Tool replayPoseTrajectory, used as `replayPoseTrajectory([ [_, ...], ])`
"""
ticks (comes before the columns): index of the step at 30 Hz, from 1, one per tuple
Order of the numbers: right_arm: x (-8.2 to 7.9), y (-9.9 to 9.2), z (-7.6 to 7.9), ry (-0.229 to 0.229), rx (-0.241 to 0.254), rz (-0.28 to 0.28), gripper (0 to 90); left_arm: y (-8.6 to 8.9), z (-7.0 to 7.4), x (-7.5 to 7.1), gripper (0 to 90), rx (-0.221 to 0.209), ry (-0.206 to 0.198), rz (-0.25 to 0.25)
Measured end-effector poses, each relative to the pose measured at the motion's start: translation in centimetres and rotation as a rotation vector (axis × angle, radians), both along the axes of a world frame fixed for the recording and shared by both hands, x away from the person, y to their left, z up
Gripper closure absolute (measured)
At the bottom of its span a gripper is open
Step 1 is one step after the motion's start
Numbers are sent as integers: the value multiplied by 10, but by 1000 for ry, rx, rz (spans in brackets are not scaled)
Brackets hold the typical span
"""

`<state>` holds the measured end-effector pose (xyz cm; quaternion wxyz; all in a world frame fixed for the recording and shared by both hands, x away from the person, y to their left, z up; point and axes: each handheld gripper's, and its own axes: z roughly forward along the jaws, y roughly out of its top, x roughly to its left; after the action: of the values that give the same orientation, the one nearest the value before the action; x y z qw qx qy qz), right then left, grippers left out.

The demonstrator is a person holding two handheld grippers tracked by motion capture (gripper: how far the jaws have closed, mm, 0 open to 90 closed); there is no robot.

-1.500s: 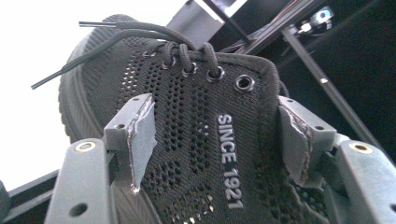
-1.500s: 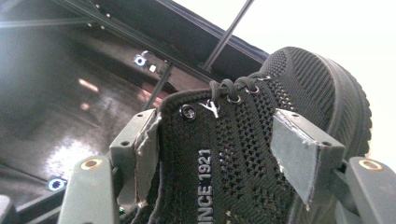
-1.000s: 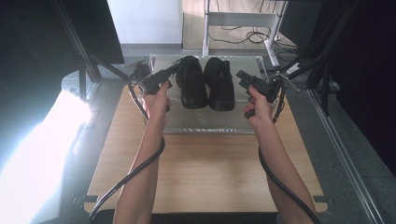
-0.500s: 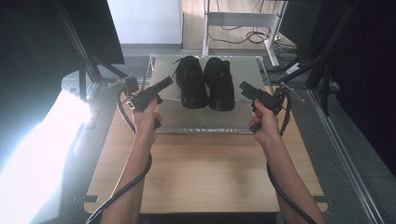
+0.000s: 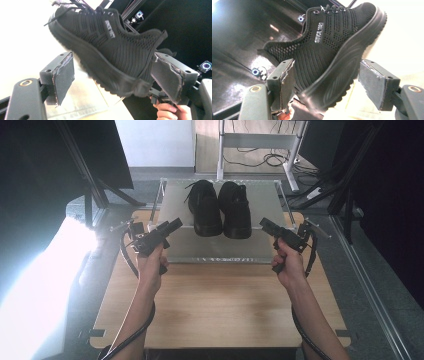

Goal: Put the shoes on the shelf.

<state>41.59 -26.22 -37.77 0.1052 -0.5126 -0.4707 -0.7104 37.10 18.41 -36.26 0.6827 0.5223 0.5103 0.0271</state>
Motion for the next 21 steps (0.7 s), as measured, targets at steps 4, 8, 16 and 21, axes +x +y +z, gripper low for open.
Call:
replayPoseTrajectory([
  [4,-7,-4,-5,-37,-56,-12,286,2,-10,-8,168,33,8,4],
  [8,-16,-6,-13,-48,-130,-13,272,3,-21,-15,160,69,15,10],
  [16,-30,-13,-33,-68,-257,-22,243,2,-38,-29,144,149,13,23],
  [21,-40,-20,-41,-83,-332,-24,207,5,-46,-37,140,207,10,41],
])
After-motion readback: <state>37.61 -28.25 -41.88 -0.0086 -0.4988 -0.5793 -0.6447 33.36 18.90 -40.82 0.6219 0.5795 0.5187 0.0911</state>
